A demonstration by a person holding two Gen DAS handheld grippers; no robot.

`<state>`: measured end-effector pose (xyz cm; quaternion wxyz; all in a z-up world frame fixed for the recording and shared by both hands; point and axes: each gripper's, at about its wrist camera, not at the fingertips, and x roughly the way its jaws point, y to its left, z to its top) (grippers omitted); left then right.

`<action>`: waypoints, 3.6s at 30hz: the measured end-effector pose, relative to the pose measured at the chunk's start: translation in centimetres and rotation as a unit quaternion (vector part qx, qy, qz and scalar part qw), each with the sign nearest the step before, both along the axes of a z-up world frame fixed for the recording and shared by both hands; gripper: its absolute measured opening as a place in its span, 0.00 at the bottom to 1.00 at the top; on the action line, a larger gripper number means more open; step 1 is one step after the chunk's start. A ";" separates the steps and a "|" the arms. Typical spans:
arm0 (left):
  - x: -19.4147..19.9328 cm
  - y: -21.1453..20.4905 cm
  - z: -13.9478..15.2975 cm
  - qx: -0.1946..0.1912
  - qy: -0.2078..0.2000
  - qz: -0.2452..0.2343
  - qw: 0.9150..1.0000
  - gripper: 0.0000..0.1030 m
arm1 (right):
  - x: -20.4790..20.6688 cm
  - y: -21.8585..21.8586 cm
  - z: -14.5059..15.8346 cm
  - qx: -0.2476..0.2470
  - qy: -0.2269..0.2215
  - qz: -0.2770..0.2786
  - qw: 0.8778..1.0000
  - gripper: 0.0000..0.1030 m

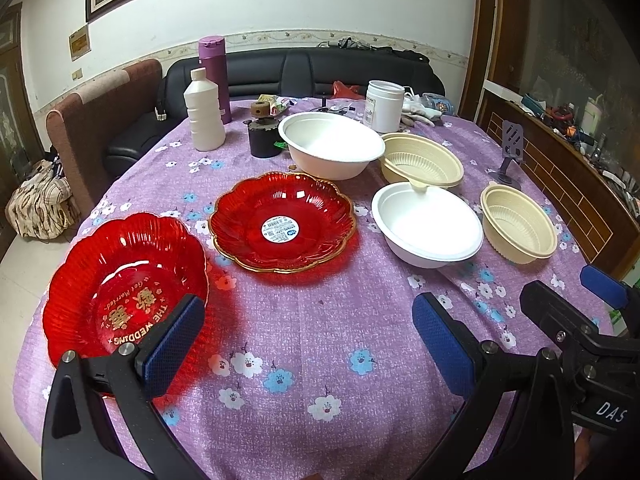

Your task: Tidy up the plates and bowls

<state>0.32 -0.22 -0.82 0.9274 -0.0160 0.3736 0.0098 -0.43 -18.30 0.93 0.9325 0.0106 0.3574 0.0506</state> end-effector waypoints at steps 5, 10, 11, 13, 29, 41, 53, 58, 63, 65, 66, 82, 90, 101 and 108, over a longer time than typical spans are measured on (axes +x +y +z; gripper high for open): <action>0.1 0.1 -0.1 -0.001 0.003 0.000 1.000 1.00 | 0.0 0.0 0.0 0.000 0.000 0.001 1.000 1.00; 0.2 0.2 -0.1 -0.003 0.005 0.002 1.000 1.00 | 0.2 0.3 0.1 -0.001 0.001 0.001 1.000 1.00; 0.2 0.2 -0.1 -0.004 0.005 0.002 1.000 1.00 | 0.2 0.3 0.1 -0.001 0.001 0.001 1.000 1.00; 0.2 0.2 -0.1 -0.005 0.005 0.002 1.000 1.00 | 0.4 0.4 0.1 0.000 0.001 0.001 1.000 1.00; -0.1 0.3 -0.2 0.005 0.005 0.007 1.000 1.00 | 0.3 0.6 -0.3 0.007 0.003 0.005 1.000 1.00; -2.5 6.3 1.6 -0.037 -0.017 0.038 0.998 1.00 | 0.7 2.9 0.6 0.059 0.010 0.061 0.996 1.00; -4.4 21.8 -1.5 -0.055 0.018 0.227 0.972 1.00 | 5.7 13.4 -2.0 0.215 0.125 0.200 0.948 0.89; -2.7 22.4 -3.4 -0.066 0.049 0.225 0.971 0.92 | 8.3 17.6 -4.7 0.220 0.185 0.208 0.935 0.61; -0.7 22.4 -5.2 -0.063 0.081 0.225 0.969 0.54 | 9.9 19.4 -6.8 0.206 0.213 0.192 0.936 0.38; -0.5 22.5 -5.5 -0.059 0.083 0.230 0.968 0.48 | 10.3 20.2 -7.5 0.191 0.217 0.193 0.937 0.34; -0.5 22.5 -5.6 -0.056 0.083 0.232 0.968 0.44 | 10.6 20.7 -8.0 0.184 0.225 0.194 0.937 0.31; -0.8 23.5 -5.9 -0.040 0.094 0.262 0.960 0.15 | 10.3 22.0 -8.8 0.135 0.218 0.188 0.948 0.08; -1.9 22.6 -3.3 -0.028 0.061 0.260 0.963 0.15 | 9.2 21.0 -6.3 0.145 0.188 0.196 0.952 0.08; -3.2 21.1 -0.1 -0.014 0.026 0.255 0.967 0.15 | 7.6 19.5 -3.6 0.159 0.154 0.200 0.954 0.08; -3.3 20.7 0.1 -0.008 0.024 0.252 0.967 0.15 | 7.6 19.1 -3.4 0.163 0.152 0.199 0.954 0.08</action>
